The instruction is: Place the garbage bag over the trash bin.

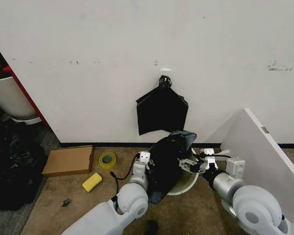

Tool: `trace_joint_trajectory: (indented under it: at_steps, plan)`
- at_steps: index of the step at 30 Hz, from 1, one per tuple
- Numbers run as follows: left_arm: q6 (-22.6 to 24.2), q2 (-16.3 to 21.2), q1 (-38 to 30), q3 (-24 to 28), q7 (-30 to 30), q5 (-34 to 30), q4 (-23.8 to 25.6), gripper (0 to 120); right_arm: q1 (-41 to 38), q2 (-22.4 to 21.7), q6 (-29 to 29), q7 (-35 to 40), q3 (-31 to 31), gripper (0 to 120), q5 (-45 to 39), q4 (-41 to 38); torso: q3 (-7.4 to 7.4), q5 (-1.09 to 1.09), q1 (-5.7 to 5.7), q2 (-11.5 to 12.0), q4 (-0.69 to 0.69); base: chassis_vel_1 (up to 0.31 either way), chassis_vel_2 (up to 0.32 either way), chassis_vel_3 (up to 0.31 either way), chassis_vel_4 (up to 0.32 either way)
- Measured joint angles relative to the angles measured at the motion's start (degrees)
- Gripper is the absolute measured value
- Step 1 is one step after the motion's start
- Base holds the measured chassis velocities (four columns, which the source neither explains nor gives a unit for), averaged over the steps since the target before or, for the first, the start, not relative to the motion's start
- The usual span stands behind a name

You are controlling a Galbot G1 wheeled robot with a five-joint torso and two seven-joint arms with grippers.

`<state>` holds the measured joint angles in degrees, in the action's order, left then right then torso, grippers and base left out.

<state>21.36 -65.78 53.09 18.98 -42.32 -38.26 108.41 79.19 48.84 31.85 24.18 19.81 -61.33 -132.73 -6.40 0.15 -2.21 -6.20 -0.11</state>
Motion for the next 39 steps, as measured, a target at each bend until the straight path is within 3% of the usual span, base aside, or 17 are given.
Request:
trace_joint_trajectory:
  at_steps: [7,9,12,16,19,27,39]
  plan:
    - [0.0,0.5,0.1,-0.2,0.2,-0.1,0.0,0,-0.1,-0.3,-0.6,-2.2,-0.4,41,0.5,2.6,0.0,0.0,0.0,0.0,0.0,0.0,0.0,0.0,0.0]
    - [0.0,0.5,0.2,-0.3,0.2,-0.1,-0.1,0,-0.1,-0.4,-0.6,-2.3,-0.4,39,0.5,2.6,0.0,0.01,0.0,0.0,0.0,0.0,0.0,0.0,0.0]
    - [-0.1,0.5,0.2,-0.5,0.2,-0.1,-0.1,0,-0.2,-0.8,-1.3,-2.9,-0.6,23,0.6,2.7,0.0,0.0,0.0,0.0,0.0,0.0,0.0,0.0,0.0]
    - [-0.2,0.5,0.3,-0.6,0.2,-0.1,-0.1,0,-0.2,-0.9,-1.9,-3.0,-1.0,16,0.9,2.7,0.0,0.0,0.0,0.0,0.0,0.0,0.0,0.0,0.0]
    - [-0.2,0.5,0.4,-0.6,0.3,-0.1,-0.1,0,-0.1,-0.7,-2.5,-3.0,-1.1,0,1.3,3.0,0.0,0.0,0.0,0.0,0.0,0.0,0.0,0.0,0.0]
    - [-1.0,1.3,1.6,-3.9,1.0,-0.6,0.3,0,2.2,-2.4,-3.4,-3.2,3.5,0,3.5,3.4,0.0,0.0,0.0,0.0,0.0,0.0,0.0,0.0,0.0]
    - [-5.2,2.8,5.0,-6.3,5.2,-1.0,2.7,0,1.1,-4.3,-4.1,-7.1,3.4,0,7.9,11.1,0.0,0.0,0.0,0.0,0.0,0.0,0.0,0.0,0.0]
